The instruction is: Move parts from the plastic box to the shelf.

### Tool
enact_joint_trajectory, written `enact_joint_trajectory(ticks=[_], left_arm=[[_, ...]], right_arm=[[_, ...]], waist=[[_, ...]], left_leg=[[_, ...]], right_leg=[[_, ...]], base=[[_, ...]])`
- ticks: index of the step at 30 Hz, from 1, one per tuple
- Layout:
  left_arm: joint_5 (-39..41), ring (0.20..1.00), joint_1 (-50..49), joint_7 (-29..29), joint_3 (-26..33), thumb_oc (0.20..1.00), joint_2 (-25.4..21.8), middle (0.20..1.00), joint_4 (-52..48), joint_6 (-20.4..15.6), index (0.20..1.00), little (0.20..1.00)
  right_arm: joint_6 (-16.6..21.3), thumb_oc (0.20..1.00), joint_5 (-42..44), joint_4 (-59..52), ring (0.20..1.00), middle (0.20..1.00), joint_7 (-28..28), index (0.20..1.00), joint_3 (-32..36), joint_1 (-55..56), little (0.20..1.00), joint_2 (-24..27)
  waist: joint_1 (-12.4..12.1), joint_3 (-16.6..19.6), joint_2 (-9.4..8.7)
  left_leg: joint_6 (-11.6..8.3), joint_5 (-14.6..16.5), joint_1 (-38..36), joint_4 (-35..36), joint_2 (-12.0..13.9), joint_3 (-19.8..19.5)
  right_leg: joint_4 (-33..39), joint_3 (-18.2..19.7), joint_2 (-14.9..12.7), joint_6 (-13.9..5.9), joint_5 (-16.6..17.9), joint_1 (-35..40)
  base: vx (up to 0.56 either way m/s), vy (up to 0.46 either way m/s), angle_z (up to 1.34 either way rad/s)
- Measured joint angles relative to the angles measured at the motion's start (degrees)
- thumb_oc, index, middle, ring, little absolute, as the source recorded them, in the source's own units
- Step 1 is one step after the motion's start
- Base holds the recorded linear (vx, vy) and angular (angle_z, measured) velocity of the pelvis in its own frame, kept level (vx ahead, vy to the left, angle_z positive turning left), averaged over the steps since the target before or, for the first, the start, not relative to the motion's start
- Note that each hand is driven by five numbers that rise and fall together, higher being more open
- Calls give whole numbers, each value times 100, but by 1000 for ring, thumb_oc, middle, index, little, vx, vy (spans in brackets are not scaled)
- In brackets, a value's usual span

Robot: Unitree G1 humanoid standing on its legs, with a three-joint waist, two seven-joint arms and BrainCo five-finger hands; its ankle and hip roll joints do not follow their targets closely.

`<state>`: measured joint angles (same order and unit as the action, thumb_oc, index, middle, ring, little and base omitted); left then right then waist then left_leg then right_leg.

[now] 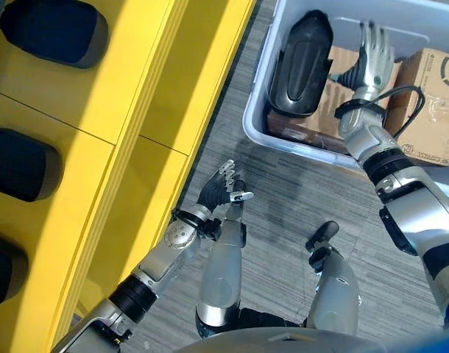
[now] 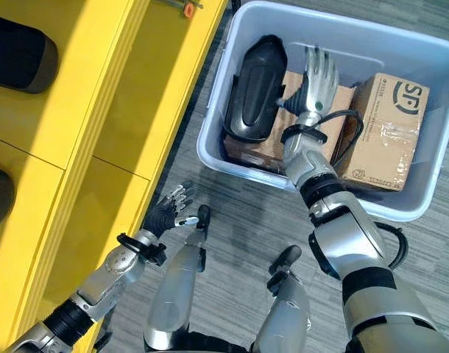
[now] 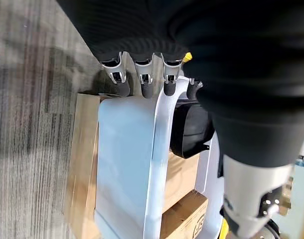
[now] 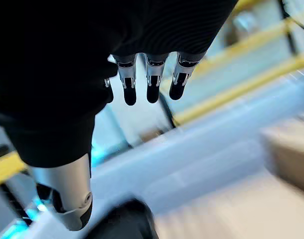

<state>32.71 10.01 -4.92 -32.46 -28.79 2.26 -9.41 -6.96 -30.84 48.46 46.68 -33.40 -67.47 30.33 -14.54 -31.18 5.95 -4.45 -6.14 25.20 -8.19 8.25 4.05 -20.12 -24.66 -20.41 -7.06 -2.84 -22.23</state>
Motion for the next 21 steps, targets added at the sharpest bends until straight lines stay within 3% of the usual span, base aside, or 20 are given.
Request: enact_joint_trajectory(ticks=[2,5,11,13,15,19,21], left_arm=[[38,1000,0,36,1,1000,-12,1000,48,-37,1000,1000],[45,1000,-26,192,12,1000,-77,1000,133,-134,1000,1000],[48,1000,-78,379,44,1000,-128,1000,220,-272,1000,1000],[48,1000,-80,462,47,1000,-134,1000,257,-284,1000,1000],[45,1000,-97,505,87,1000,-140,1000,261,-289,1000,1000],[43,1000,-93,504,105,1000,-144,1000,252,-275,1000,1000],[37,1000,-101,498,107,1000,-144,1000,206,-247,1000,1000]], right_arm=[[241,1000,-375,-329,1000,1000,113,1000,-237,-72,1000,207],[265,1000,-444,-337,1000,1000,25,1000,-643,-89,1000,228],[301,1000,-1114,208,1000,1000,-639,1000,-1529,-119,1000,233],[205,1000,-1102,421,1000,1000,-1013,1000,-1862,-256,1000,220],[-108,1000,-782,865,1000,1000,-1484,1000,-1911,-269,1000,184],[-591,1000,-232,1350,1000,1000,-1516,1000,-1599,-270,1000,-64],[-670,1000,-191,1510,1000,1000,-1896,1000,-1603,-312,1000,-60]], waist=[[-65,2,2],[-74,4,-1],[-95,7,-4],[-100,9,-8],[-257,11,-13],[-243,11,-16],[-249,13,-16]], left_leg=[[0,-1,-3,-1,-10,-6],[-1,-3,-13,-8,-26,-29],[-35,-30,52,-28,-8,-132],[-56,-45,194,-73,17,-166],[-84,-76,357,-95,70,-234],[-91,-95,419,-97,69,-300],[-92,-100,507,-132,70,-329]], right_leg=[[-38,10,-15,-1,-23,0],[-109,19,-41,-25,-76,0],[-247,-20,-44,-4,-153,-63],[-317,-55,-35,13,-187,-172],[-399,-86,9,71,-223,-315],[-404,-129,16,74,-226,-329],[-445,-141,15,76,-246,-396]], base=[[74,-28,5],[27,-20,4],[7,-62,4],[3,-79,9],[2,-83,8],[-6,-8,6],[-3,-4,4]])
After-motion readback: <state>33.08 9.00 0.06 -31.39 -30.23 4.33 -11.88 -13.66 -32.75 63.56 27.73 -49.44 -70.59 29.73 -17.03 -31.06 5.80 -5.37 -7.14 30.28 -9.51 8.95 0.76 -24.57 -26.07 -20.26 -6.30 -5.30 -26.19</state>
